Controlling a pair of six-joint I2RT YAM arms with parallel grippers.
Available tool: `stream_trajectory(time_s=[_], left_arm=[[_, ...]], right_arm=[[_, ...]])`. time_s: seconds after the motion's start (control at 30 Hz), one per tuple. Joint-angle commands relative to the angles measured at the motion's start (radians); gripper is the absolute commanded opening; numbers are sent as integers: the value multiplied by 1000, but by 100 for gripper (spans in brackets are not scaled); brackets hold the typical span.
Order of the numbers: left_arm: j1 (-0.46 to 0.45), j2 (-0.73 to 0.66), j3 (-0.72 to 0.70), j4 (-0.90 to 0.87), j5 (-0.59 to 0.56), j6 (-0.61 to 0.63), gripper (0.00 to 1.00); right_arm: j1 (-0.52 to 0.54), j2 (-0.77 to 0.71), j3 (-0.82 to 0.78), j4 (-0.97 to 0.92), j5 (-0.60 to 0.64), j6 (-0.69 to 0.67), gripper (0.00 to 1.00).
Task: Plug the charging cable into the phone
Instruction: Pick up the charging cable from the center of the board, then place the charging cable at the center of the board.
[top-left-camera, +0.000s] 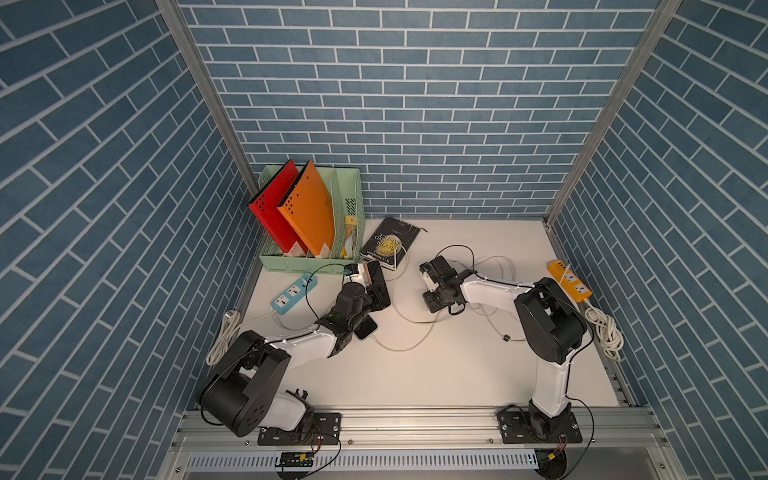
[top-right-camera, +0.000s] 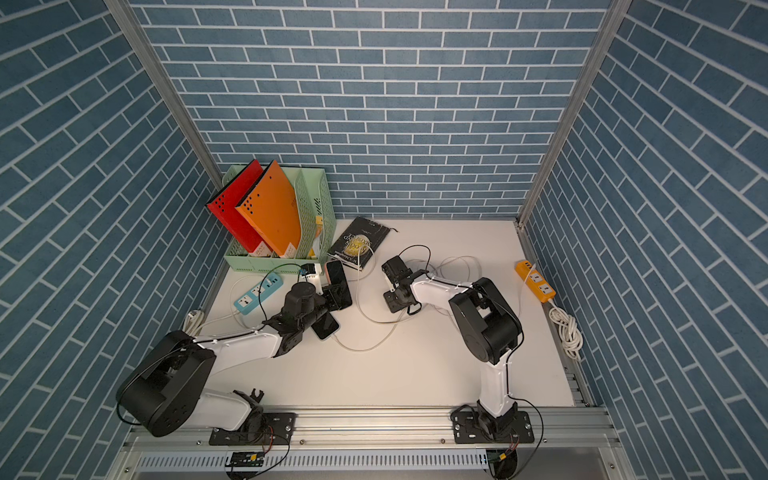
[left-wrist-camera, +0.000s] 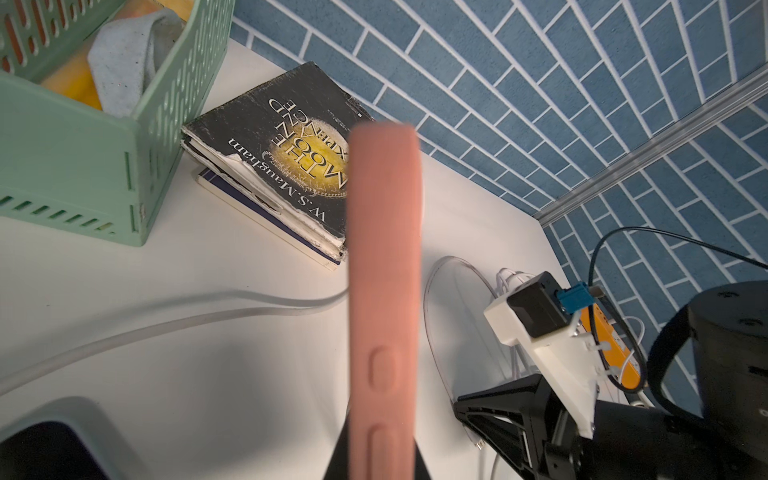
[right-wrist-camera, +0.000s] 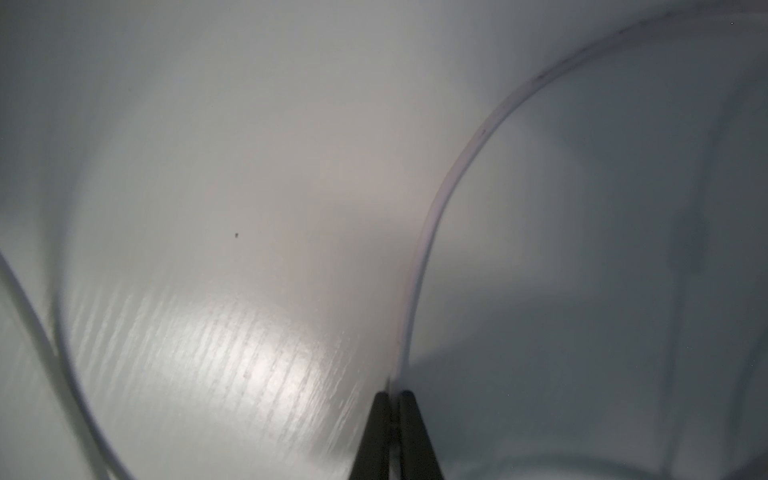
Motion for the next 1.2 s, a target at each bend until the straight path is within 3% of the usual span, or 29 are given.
stream_trajectory(time_s=[0.0, 0.17, 0.53, 0.67, 0.9, 0.97, 1.17], left_arm=[[8, -30, 4, 43, -12, 17, 0], [11, -32, 4, 41, -12, 17, 0], [18, -44, -18, 52, -17, 11, 0], [18, -34, -18, 63, -13, 6, 0], [18, -41, -24, 69, -17, 4, 0], [18, -43, -26, 71, -22, 4, 0], [19, -47, -29, 76, -23, 5, 0]], right_arm=[[0, 10, 18, -1, 25, 17, 0], [-1, -78, 37, 136, -60, 12, 0], [-58, -408, -12, 667, -516, 141, 0], [-59, -466, 87, 791, -576, 195, 0], [-59, -503, 322, 922, -524, 132, 0], [-59, -486, 427, 883, -494, 85, 0], [-58, -442, 711, 812, -276, -119, 0]])
